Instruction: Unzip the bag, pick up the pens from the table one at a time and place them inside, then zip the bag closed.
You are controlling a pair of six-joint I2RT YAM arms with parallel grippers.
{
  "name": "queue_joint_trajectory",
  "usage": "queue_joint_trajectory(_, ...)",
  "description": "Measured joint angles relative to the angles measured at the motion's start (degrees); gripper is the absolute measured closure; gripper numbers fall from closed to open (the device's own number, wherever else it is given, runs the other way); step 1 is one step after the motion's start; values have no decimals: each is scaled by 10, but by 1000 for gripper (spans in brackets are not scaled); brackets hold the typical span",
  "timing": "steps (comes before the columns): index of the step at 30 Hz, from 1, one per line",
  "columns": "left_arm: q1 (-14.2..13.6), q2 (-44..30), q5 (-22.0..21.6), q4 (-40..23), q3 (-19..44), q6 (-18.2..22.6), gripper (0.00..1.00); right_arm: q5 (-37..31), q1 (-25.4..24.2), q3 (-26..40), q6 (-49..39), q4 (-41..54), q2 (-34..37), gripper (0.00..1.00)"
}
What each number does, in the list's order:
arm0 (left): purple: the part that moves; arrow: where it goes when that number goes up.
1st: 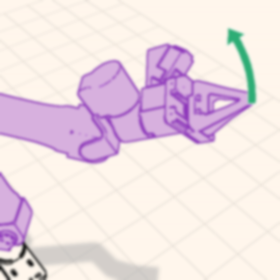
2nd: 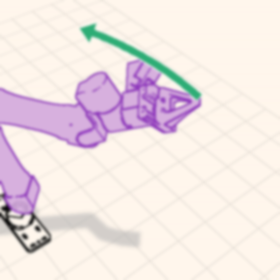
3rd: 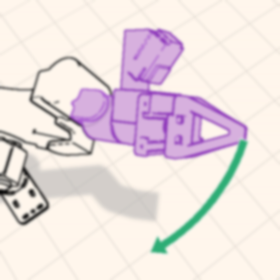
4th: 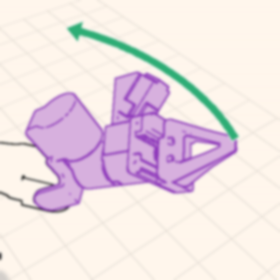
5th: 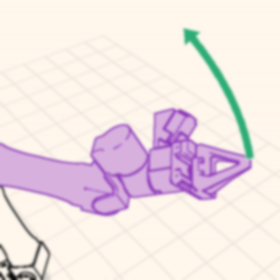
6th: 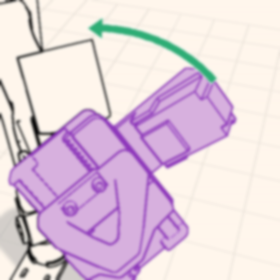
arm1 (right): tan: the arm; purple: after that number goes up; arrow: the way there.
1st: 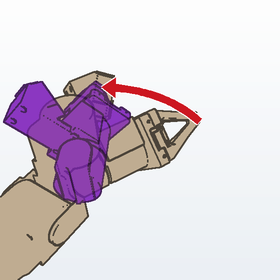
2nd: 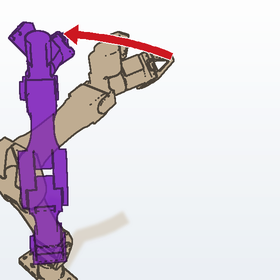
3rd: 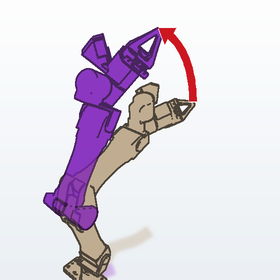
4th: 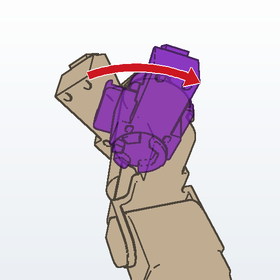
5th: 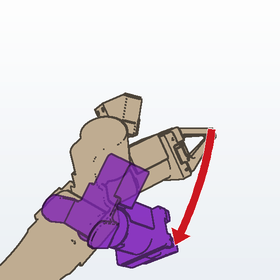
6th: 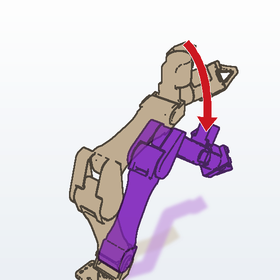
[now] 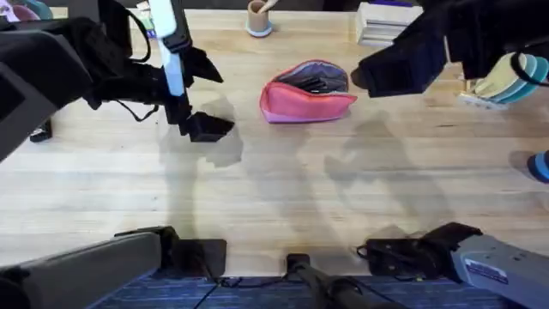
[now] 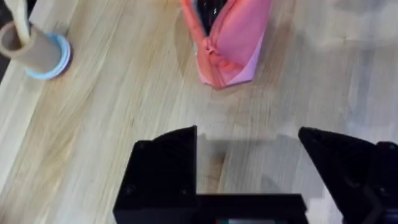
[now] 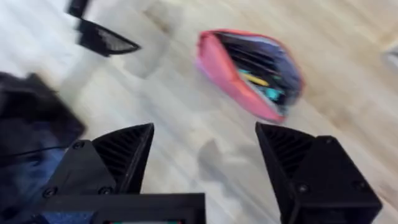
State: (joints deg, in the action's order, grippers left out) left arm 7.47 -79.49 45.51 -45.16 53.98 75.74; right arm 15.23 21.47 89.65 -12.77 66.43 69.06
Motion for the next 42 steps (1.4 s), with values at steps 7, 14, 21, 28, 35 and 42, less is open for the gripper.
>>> queue_joint_trajectory(7,19,-40,47,-3,0,38,8,112,0,0,25,0,0,4)
queue_joint_trajectory(14,25,-86,62,-16,0,45,8,169,0,0,38,-4,1,5)
queue_joint_trajectory(21,25,-93,65,-16,0,45,8,185,0,0,83,-11,31,5)
queue_joint_trajectory(28,25,-93,71,-16,0,47,8,165,6,0,147,-49,65,5)
queue_joint_trajectory(35,25,-93,72,-16,0,48,8,55,88,0,208,-72,64,4)
queue_joint_trajectory(42,25,-93,72,-16,0,48,6,-98,187,0,277,-104,64,4)
